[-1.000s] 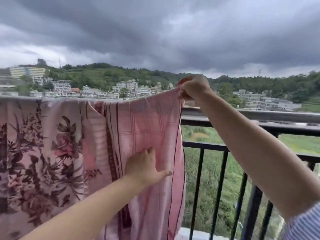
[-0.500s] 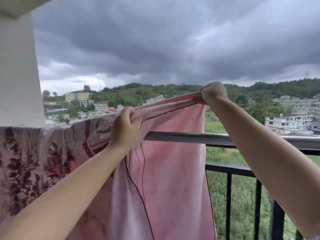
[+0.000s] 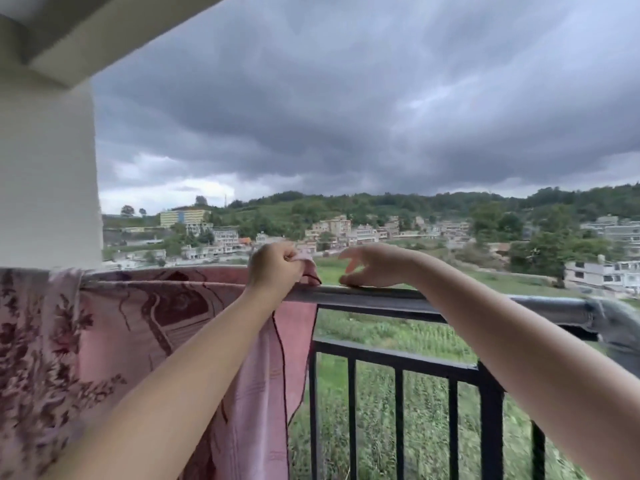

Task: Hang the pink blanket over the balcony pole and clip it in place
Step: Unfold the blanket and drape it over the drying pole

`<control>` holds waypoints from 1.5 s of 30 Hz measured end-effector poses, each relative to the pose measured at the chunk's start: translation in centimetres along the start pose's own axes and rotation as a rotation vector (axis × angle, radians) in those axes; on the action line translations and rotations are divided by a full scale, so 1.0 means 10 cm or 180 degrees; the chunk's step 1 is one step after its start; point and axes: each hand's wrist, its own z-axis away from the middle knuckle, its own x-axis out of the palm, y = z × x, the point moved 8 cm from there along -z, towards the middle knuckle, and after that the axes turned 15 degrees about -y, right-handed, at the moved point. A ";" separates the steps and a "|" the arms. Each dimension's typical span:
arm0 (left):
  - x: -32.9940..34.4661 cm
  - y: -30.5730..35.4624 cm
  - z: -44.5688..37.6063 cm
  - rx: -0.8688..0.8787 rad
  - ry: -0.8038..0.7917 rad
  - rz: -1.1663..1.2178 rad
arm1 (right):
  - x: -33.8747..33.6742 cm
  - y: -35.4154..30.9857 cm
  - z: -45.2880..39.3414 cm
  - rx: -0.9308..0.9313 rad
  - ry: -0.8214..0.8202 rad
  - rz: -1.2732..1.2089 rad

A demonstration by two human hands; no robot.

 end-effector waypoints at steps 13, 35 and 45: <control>0.12 0.13 0.80 -0.0805 -0.0459 -0.1732 | -0.02 -0.49 -0.27 -0.0760 0.0371 0.0999; 1.03 2.13 0.93 -0.0364 0.0543 -0.1442 | 0.01 1.96 0.78 -0.0728 0.0181 0.0847; 1.76 3.13 0.77 -0.0347 -0.0315 -0.2067 | 0.30 2.82 1.08 -0.1022 -0.0027 0.0171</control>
